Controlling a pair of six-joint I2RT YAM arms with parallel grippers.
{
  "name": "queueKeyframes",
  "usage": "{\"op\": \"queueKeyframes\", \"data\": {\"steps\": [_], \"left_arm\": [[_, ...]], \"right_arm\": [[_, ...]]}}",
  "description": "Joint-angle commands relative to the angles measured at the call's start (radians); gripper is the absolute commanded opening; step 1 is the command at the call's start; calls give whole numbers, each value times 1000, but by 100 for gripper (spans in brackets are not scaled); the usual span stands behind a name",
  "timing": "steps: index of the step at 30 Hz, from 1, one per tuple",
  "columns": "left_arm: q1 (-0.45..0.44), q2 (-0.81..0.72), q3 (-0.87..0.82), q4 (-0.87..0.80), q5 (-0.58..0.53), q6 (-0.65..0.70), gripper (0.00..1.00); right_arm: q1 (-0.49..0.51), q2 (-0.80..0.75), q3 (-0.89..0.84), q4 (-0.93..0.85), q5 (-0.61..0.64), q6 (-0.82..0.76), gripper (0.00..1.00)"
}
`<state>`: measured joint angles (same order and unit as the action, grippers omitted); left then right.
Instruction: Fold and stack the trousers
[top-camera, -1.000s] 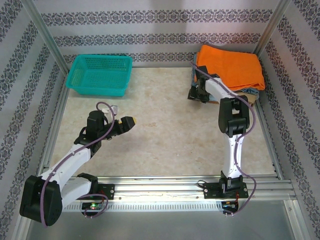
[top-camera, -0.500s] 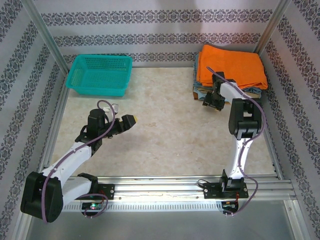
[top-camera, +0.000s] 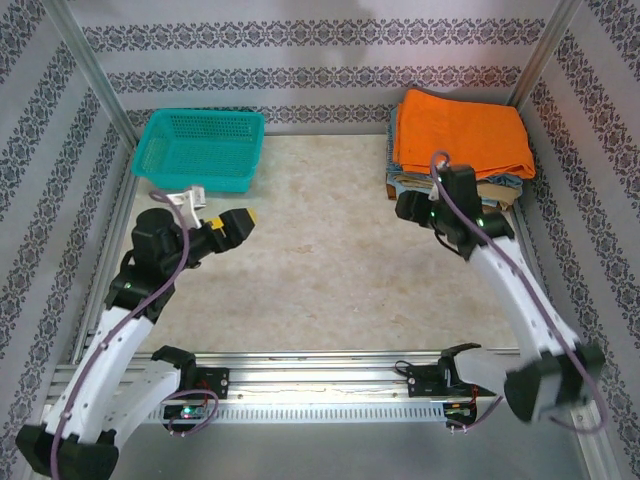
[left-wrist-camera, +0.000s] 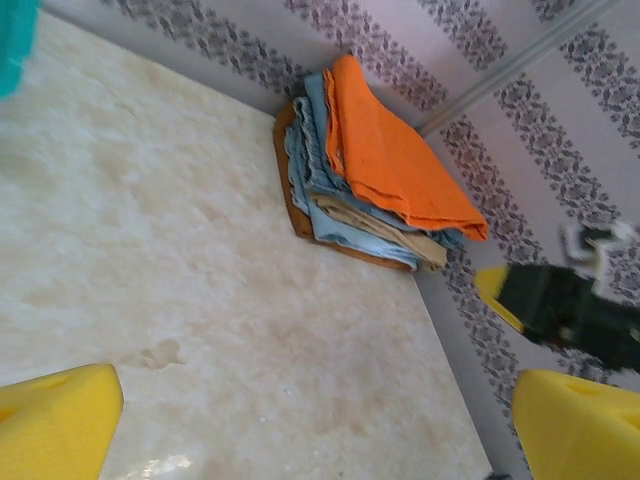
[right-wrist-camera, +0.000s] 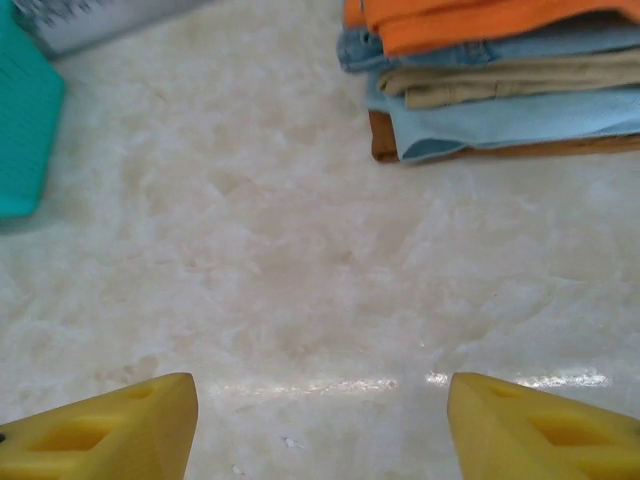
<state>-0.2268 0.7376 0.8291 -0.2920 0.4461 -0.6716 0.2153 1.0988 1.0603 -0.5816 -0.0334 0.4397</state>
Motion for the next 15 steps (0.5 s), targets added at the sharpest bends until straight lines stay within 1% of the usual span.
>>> {"op": "queueKeyframes", "data": {"steps": [1,2,4,6,7,8,9,10,11,13,15], "left_arm": [[10,-94,17,-181,-163,56,100],[9,-128,12,-216,-231,51,100],[9,-165,29,-288,-346,94,100],[9,-159,83,-410,-456,99,100],[10,-150,102,-457,-495,89,100],[10,-152,106,-469,-524,93,100],[10,-161,97,-452,-537,104,100],[9,-178,77,-416,-550,117,100],[10,-202,50,-368,-569,129,100],[10,-257,-23,-268,-649,151,100],[10,-304,-132,-132,-728,218,100]], "right_arm": [[16,-135,-136,109,98,13,72],[19,-184,-174,137,88,17,75],[29,-255,-218,161,60,28,98],[48,-307,-227,157,44,109,98],[74,-337,-246,198,24,122,98],[107,-359,-266,258,-18,70,98],[130,-374,-278,290,-45,-1,98],[155,-386,-281,301,-29,-71,98],[177,-396,-283,300,30,-111,98],[195,-413,-304,302,135,-172,98],[194,-424,-345,332,205,-210,98]]}}
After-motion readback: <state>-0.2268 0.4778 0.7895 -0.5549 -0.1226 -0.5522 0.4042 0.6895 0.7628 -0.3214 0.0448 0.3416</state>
